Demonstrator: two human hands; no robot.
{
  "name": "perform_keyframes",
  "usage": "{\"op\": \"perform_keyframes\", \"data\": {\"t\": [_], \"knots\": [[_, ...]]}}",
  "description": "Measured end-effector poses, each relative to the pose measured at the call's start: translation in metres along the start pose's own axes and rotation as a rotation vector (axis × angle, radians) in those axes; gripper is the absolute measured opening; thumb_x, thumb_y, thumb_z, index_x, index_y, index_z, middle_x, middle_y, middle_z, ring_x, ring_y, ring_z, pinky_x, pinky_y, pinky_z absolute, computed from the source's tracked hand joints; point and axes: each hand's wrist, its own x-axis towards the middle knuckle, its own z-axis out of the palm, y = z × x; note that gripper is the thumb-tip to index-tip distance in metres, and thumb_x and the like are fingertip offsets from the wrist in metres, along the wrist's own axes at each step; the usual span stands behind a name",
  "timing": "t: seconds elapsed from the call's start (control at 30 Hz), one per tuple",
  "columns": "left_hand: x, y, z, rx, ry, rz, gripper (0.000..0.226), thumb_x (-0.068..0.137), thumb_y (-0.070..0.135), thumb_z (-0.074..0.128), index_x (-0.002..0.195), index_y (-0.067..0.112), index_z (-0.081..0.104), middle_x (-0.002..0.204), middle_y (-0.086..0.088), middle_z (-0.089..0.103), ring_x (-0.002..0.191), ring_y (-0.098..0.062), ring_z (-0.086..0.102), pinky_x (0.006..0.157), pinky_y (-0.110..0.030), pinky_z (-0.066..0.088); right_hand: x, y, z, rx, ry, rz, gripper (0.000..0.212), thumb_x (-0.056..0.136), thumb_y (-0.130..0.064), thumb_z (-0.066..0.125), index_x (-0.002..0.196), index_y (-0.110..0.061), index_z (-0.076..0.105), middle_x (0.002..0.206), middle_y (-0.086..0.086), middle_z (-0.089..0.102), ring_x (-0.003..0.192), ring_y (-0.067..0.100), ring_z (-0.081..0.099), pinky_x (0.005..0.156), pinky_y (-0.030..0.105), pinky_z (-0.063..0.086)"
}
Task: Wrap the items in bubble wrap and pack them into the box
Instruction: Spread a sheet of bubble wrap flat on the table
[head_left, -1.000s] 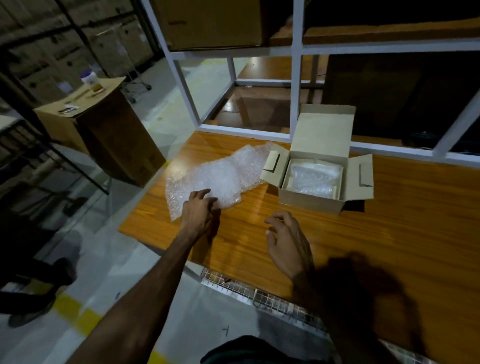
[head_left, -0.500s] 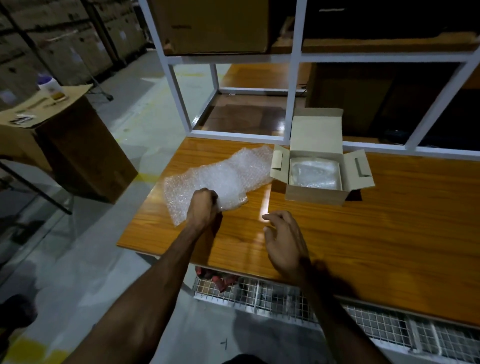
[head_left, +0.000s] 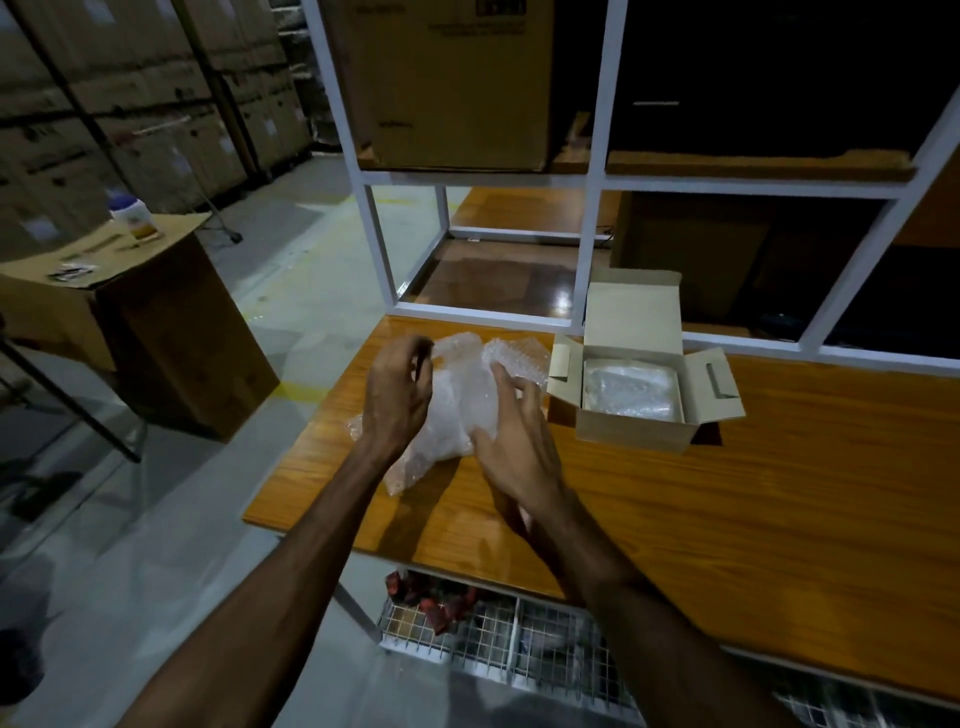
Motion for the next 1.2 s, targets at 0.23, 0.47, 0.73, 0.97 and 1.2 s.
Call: {"op": "perform_keyframes", "data": {"t": [0.23,0.47,0.73,0.97,1.2], "knots": [[0.01,0.039,-0.023,-0.116,-0.081,0.151,0.008,0.096,0.003,0.071,0.099,0.009,0.068,0.091,-0.005,0.069,0.082,-0.021,0.066,0.071,-0.043,0.057,0.03,-0.022,0.023,-0.004,0.104,0.157,0.091,0.091,-0.051,0.07,0.159,-0.036,0.011,0.162,0.007,0.029,0.125,0.03,0.058,0.087,0.042,0.058],[0.022,0.014,-0.048,0.082,-0.208,0.176,0.042,0.07,-0.026,0.062,0.088,0.013,0.059,0.095,-0.001,0.059,0.086,-0.022,0.057,0.067,-0.047,0.055,0.033,0.014,-0.029,-0.108,0.323,0.117,0.035,0.096,-0.007,0.064,0.124,-0.027,0.07,0.124,-0.005,0.071,0.103,0.015,0.067,0.082,0.035,0.06],[-0.017,0.024,-0.02,0.154,-0.384,0.18,0.052,0.076,-0.025,0.062,0.113,0.012,0.061,0.106,-0.005,0.057,0.099,-0.022,0.051,0.071,-0.041,0.054,0.009,0.081,-0.103,-0.289,0.263,0.012,0.028,0.092,-0.009,0.07,0.116,-0.021,0.074,0.119,-0.001,0.073,0.111,0.018,0.066,0.093,0.035,0.055],[-0.022,0.049,0.01,0.221,-0.462,0.236,0.038,0.085,-0.017,0.062,0.115,0.003,0.075,0.099,-0.01,0.056,0.1,-0.028,0.049,0.071,-0.03,0.035,-0.029,0.138,-0.168,-0.342,0.219,0.037,0.018,0.098,-0.016,0.066,0.114,-0.022,0.071,0.118,-0.003,0.071,0.108,0.013,0.064,0.084,0.031,0.056],[-0.049,0.099,0.022,0.225,-0.407,0.259,0.024,0.081,-0.01,0.075,0.101,0.002,0.074,0.099,-0.01,0.053,0.098,-0.027,0.046,0.068,-0.037,0.046,-0.075,0.195,-0.22,-0.459,0.311,0.015,0.025,0.093,-0.011,0.052,0.106,-0.017,0.071,0.11,0.001,0.065,0.104,0.02,0.058,0.085,0.036,0.048]]}}
